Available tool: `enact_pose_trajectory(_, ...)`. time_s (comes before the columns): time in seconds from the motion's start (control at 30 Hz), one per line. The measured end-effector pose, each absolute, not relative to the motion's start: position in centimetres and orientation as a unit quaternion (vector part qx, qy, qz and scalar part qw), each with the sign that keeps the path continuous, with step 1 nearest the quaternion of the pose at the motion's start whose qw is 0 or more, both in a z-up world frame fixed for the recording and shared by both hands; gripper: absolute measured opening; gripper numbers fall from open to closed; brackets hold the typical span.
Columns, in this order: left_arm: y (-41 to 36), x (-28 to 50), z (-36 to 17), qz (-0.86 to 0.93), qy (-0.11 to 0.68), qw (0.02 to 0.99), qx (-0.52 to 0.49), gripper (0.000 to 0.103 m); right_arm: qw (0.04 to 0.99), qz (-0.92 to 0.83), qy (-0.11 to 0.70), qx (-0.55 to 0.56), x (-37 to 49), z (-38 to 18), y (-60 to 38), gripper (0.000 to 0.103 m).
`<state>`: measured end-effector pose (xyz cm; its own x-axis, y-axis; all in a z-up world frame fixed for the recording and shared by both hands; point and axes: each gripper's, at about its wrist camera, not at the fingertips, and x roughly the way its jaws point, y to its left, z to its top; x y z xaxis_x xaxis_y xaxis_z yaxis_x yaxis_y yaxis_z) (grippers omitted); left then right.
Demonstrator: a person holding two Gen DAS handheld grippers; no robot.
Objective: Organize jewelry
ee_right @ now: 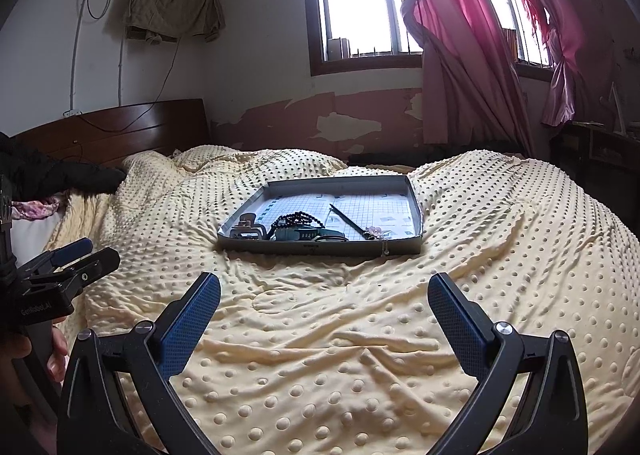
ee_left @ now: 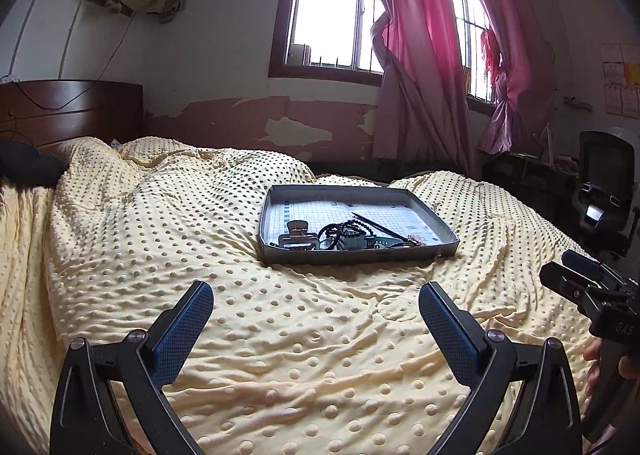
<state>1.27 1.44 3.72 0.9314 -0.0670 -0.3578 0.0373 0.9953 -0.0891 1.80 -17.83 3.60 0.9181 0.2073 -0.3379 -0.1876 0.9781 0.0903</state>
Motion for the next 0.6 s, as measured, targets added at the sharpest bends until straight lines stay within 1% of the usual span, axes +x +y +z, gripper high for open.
enact_pose_trajectory(0.33, 1.38, 1.39, 3.7, -0.03, 0.185, 0.981, -0.042, 0.103, 0.978, 0.102, 0.178, 0.027, 1.85, 3.45, -17.7, 0.102)
enact_pose_trajectory(0.43, 1.51, 1.47, 3.53, -0.035, 0.195, 0.979, -0.057, 0.103, 0.978, 0.102, 0.179, 0.027, 1.86, 3.36, -17.63, 0.102)
enact_pose_trajectory(0.5, 1.65, 1.52, 3.34, -0.005, 0.205, 0.976, -0.068, 0.103, 0.978, 0.103, 0.179, 0.028, 1.88, 3.36, -17.66, 0.102)
enact_pose_trajectory(0.6, 1.4, 1.72, 3.12, 0.031, 0.216, 0.975, -0.05, 0.103, 0.978, 0.104, 0.18, 0.028, 1.89, 3.27, -17.57, 0.102)
